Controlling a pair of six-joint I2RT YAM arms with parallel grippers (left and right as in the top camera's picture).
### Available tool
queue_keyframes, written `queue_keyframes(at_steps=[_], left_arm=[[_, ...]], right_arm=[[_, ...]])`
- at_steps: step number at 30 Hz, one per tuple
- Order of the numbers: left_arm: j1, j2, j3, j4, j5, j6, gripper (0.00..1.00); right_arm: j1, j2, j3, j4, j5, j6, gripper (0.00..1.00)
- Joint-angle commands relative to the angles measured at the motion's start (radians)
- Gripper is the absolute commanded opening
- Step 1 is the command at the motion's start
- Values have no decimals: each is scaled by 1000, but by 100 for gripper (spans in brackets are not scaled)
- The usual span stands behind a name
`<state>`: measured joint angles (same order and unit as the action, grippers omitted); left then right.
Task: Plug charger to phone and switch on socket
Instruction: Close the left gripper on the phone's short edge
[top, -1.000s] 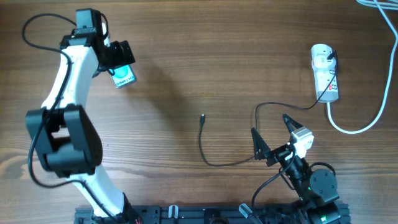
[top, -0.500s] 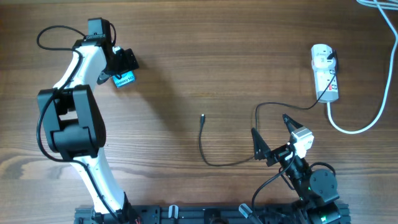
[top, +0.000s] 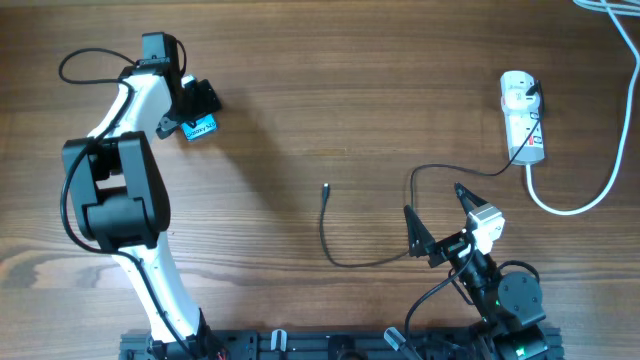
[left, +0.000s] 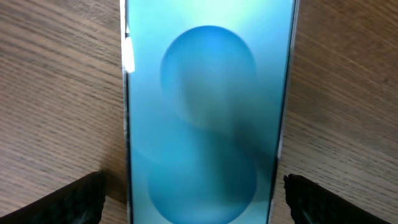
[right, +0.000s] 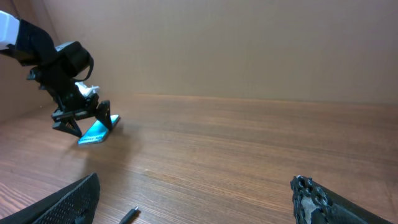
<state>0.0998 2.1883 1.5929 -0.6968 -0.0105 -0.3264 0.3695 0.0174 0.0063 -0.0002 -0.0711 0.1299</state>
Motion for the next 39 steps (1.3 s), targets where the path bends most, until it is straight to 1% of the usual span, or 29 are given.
queue_keyframes(at_steps=[1, 6, 10, 21, 26, 34, 39], left_arm=[[21, 51, 13, -34, -10, -23, 91], [26, 83, 13, -79, -11, -19, 88], [25, 86, 13, -89, -44, -14, 85], [19, 86, 17, -109, -48, 181, 84], [19, 86, 17, -124, -48, 194, 83], [3, 86, 16, -127, -40, 253, 79], [-9, 86, 17, -126, -40, 267, 76]], right_arm=[[-3, -14, -1, 3, -11, 10, 100], [-3, -14, -1, 3, -12, 11, 100], [-3, -14, -1, 3, -11, 11, 100], [-3, -14, -1, 3, -11, 11, 100], [-3, -14, -1, 3, -11, 11, 100], [-3, -14, -1, 3, -11, 11, 100], [-3, -14, -1, 3, -11, 11, 100]])
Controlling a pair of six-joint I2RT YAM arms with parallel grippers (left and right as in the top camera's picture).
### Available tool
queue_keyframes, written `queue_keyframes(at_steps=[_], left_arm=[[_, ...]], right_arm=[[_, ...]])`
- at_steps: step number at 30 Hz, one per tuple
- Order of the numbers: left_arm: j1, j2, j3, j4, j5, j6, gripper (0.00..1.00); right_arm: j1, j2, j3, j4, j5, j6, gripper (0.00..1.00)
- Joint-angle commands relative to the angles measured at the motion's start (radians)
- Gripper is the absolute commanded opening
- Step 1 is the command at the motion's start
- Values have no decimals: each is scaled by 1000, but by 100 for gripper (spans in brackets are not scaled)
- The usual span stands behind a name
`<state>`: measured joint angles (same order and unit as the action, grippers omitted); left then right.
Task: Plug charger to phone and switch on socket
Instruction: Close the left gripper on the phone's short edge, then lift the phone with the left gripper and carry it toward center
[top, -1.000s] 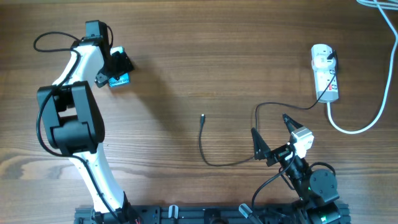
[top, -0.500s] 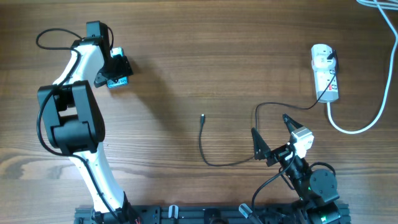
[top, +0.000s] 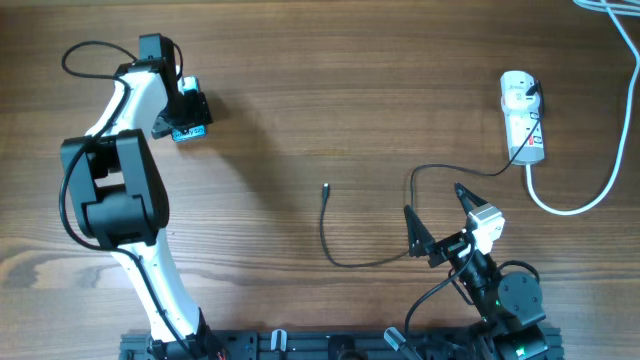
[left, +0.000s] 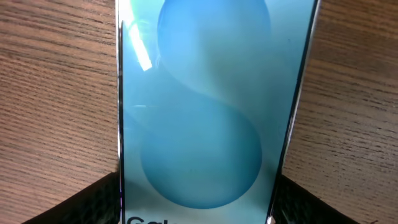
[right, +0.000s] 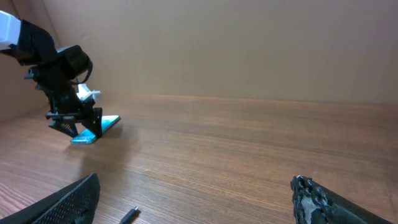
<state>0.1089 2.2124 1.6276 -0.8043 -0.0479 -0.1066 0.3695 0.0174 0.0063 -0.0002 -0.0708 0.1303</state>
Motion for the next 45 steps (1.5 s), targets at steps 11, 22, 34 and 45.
queue_keyframes(at_steps=[11, 22, 34, 45], left_arm=[[-28, 62, -18, -18, -1, 19, 71], [-65, 62, -9, -20, 2, -22, 63], [-145, 61, 143, -134, 13, -85, 52], [-340, 60, 361, -237, 43, -146, 45]], right_arm=[[-3, -14, -1, 3, -12, 10, 100], [-3, -14, -1, 3, -12, 11, 100], [-3, -14, -1, 3, -12, 11, 100], [-3, -14, -1, 3, -12, 10, 100]])
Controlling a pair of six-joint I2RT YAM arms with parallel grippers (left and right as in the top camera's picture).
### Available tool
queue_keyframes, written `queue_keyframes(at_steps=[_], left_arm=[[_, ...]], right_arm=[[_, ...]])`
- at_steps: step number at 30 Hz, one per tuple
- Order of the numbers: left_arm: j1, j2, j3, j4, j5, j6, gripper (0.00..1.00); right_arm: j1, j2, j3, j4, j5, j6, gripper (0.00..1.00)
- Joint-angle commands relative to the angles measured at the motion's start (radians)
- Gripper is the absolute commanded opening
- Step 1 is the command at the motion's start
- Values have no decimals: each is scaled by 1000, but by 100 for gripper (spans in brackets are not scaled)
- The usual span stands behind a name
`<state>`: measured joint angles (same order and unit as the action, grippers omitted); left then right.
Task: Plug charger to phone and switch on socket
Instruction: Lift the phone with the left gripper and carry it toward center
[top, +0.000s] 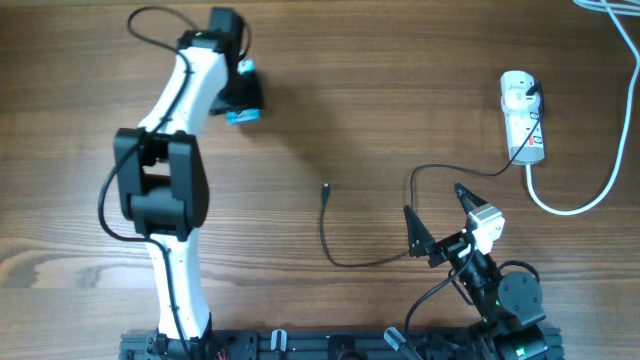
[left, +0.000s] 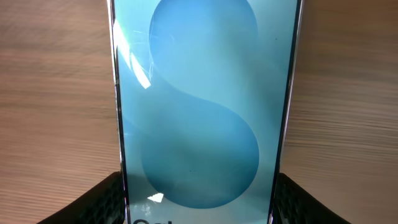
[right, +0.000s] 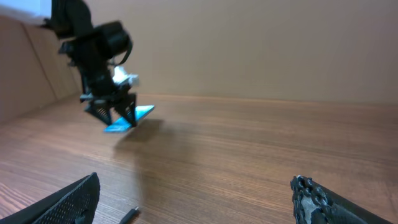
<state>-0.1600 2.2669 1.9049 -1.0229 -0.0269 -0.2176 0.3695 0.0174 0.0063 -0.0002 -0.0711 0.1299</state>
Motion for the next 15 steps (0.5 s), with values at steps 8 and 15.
queue_keyframes(at_steps=[8, 15], left_arm=[[-238, 3, 195, -126, 22, -171, 38], [-329, 3, 198, -202, 26, -256, 5]], right_arm=[[-3, -14, -1, 3, -11, 11, 99], [-3, -14, -1, 3, -11, 11, 100]])
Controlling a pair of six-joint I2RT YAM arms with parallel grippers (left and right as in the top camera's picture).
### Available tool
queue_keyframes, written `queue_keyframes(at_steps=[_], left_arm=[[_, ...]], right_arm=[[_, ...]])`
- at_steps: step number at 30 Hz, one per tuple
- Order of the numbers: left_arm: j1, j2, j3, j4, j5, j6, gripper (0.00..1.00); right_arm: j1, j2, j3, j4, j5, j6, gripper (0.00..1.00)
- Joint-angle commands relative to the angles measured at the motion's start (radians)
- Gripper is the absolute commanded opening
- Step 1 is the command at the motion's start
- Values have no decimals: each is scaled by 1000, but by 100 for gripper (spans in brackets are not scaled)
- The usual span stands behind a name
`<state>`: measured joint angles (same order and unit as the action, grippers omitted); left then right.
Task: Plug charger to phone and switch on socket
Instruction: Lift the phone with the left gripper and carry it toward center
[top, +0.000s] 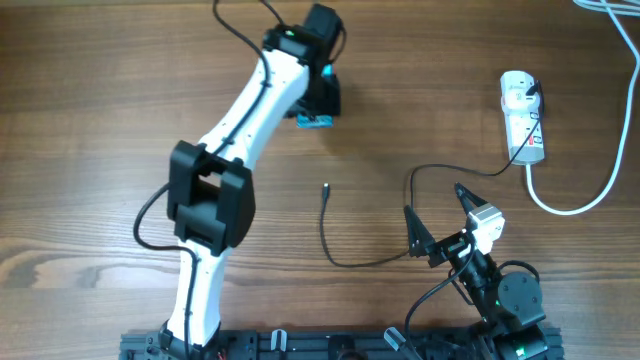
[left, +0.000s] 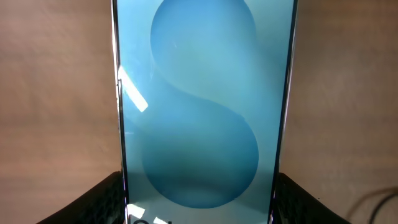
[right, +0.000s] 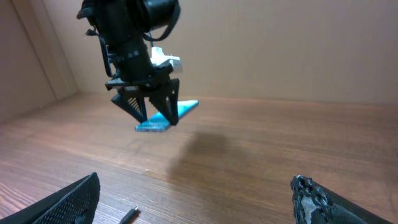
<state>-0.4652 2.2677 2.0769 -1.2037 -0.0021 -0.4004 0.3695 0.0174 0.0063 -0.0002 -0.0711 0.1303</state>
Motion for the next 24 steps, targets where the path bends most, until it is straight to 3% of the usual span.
queue_keyframes(at_steps=[1, 19, 24], left_arm=[[-34, 3, 26, -32, 3, -80, 4], [-133, 3, 25, -298, 14, -116, 4], [-133, 3, 25, -312, 107, -140, 4]], right_arm=[[-3, -14, -1, 3, -12, 10, 100], [-3, -14, -1, 3, -11, 10, 100], [-3, -14, -1, 3, -11, 11, 100]])
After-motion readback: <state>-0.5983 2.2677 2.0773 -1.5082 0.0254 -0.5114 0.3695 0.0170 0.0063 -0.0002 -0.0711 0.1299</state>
